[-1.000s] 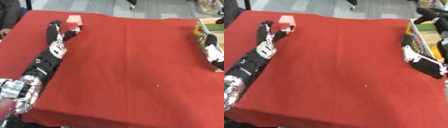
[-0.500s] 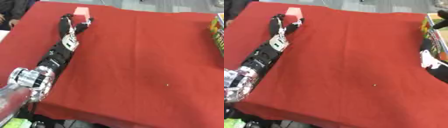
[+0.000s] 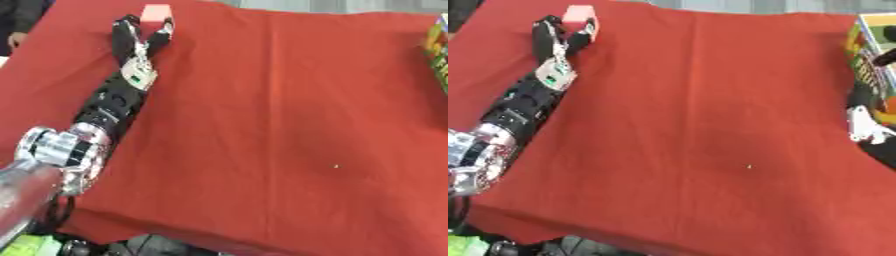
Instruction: Pick up the objects with one hand, pass them to the other hand, and then place them into the box on the other side of the table.
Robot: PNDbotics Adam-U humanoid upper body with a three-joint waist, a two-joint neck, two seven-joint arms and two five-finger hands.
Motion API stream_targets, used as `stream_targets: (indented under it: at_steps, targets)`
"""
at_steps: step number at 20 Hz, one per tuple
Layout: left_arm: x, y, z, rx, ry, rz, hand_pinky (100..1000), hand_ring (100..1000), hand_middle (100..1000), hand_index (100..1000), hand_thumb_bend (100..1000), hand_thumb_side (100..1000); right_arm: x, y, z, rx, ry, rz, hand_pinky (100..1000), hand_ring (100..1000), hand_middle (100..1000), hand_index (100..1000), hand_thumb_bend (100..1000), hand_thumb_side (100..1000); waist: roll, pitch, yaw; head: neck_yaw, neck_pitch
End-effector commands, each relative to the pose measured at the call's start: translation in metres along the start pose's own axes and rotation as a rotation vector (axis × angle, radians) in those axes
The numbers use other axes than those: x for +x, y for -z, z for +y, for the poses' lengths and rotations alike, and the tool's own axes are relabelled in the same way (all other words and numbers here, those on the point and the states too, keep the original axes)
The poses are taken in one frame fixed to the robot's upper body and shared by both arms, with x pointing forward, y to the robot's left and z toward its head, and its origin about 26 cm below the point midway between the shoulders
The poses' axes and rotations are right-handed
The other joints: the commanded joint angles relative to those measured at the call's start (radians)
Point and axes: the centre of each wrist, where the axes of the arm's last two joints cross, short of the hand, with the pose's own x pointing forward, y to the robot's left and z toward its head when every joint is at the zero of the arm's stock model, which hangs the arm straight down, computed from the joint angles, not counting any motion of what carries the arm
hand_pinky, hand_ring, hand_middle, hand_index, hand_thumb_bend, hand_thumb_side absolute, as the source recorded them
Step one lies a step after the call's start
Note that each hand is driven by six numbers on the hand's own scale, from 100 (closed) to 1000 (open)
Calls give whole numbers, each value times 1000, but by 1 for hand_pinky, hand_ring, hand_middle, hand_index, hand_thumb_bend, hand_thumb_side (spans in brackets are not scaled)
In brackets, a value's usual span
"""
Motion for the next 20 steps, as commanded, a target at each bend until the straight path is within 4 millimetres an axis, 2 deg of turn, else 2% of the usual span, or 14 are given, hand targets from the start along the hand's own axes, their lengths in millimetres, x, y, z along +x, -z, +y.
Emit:
stream_targets:
  at_steps: [1, 5, 13, 16, 20]
  targets:
    - [13, 12, 14, 18, -53, -33, 585, 455, 395, 488, 154, 342, 3, 4, -8, -24, -12, -16, 816, 865, 584, 886, 100, 509, 8, -4, 5, 0, 0]
    - [19, 20, 27, -72, -51, -86, 583, 450, 388, 481, 132, 339, 1, 2, -7, -19, -15, -3, 817, 863, 585, 886, 100, 503, 8, -24, 18, -12, 7]
    - [43, 44, 83, -360, -9, -331, 589, 450, 388, 481, 150, 345, 0, -2, -4, 3, -16, -3, 815, 851, 582, 887, 100, 483, 18, -76, 60, -59, 8]
    - [47, 42, 96, -511, 0, -425, 596, 452, 390, 483, 157, 361, 4, 2, -2, 25, -5, -44, 816, 842, 585, 891, 100, 462, 22, -93, 74, -76, 8]
    - [60, 24, 92, -780, 13, -571, 606, 455, 393, 486, 171, 384, 17, 17, 6, 81, 18, -182, 820, 826, 602, 900, 116, 434, 27, -114, 93, -112, 8]
